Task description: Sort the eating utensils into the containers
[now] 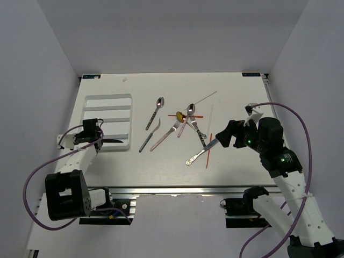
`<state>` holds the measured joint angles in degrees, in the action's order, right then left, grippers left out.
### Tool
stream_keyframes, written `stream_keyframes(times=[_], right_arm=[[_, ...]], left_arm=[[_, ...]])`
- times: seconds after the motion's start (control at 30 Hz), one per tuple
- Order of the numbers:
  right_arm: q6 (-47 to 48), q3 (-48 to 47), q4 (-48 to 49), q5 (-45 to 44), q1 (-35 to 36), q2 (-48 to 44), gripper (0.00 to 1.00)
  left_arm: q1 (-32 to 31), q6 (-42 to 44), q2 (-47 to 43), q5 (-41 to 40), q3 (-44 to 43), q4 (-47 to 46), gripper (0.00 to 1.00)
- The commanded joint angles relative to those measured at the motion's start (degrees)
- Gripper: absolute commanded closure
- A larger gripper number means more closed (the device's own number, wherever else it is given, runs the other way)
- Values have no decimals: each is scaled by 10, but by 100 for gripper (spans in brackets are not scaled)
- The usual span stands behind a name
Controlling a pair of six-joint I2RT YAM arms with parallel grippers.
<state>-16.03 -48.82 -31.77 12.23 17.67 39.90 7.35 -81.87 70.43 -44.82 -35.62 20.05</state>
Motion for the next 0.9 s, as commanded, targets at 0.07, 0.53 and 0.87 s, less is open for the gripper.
stream_keyframes(times=[0.07, 0.53, 0.87], right_arm=[[7, 6, 7, -4, 4, -1, 11], [-28, 1, 12, -3, 7, 22, 11], [-157, -9, 15, -277, 154, 203, 11]], left_arm=[[-1, -6, -9, 0, 30, -66, 92], [-1, 76, -38, 36, -12, -76, 2], [-120, 367, 26, 212, -225, 36, 2]])
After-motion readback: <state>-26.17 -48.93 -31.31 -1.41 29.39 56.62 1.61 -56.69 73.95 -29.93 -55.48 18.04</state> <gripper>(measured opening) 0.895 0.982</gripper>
